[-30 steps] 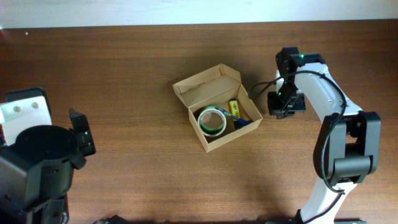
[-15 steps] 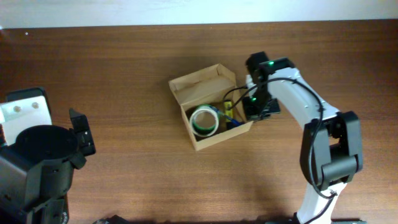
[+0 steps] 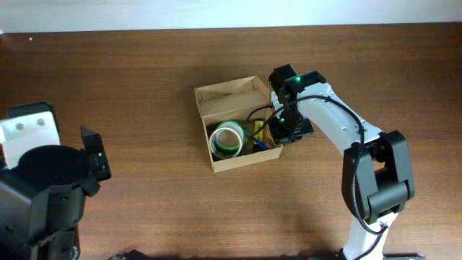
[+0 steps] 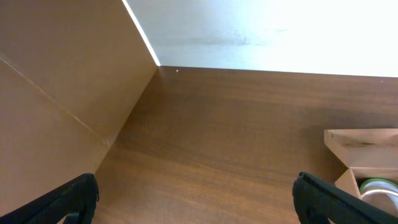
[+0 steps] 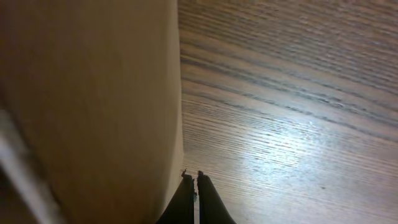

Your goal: Pack container

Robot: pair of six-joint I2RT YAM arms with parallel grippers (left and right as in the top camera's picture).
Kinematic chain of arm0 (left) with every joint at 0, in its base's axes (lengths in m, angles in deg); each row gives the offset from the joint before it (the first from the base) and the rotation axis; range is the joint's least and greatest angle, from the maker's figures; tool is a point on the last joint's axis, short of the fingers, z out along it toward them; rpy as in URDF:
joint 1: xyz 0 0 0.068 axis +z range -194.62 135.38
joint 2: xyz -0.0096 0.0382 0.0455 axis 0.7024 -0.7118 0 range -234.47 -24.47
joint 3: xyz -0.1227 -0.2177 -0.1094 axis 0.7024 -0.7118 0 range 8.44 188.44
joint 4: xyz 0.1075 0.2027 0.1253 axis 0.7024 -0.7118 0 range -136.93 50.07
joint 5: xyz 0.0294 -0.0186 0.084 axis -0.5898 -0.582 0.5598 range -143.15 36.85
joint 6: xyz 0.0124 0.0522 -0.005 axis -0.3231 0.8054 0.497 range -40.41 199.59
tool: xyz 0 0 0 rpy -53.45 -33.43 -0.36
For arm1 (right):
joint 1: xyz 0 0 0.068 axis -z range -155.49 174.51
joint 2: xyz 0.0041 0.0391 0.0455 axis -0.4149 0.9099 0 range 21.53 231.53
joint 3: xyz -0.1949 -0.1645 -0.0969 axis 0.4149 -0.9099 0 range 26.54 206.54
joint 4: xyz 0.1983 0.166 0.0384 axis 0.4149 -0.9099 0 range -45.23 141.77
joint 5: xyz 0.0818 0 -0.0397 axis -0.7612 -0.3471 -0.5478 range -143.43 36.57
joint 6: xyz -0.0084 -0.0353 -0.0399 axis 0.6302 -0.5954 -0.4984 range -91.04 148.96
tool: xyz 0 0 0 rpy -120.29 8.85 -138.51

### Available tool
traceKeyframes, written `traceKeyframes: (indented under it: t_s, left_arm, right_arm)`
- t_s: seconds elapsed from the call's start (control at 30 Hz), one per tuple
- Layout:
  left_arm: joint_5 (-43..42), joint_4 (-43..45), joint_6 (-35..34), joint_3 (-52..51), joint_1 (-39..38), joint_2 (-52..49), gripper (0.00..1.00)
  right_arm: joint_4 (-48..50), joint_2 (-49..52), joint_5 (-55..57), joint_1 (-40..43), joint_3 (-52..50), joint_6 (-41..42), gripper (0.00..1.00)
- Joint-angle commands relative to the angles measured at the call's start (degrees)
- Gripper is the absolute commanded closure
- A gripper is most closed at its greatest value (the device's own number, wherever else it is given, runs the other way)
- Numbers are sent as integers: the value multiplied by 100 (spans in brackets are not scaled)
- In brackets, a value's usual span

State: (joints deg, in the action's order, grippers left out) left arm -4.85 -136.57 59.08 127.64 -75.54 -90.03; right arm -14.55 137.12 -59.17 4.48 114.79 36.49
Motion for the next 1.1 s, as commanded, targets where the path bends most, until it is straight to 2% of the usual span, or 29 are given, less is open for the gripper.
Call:
traceKeyframes:
  t_s: [0.0,0.53,1.07]
  left_arm:
    - [83,-2,92,-28,35,2,1]
    - [85,-2,92,-28,35,2,1]
    - [87,-2,92,-28,35,2,1]
  right_arm:
    - [96,17,-466,-22,-28,85,96]
    - [387,17,-761,-323,-28,566,96]
    - [796,17,-756,-328,-28,2315,96]
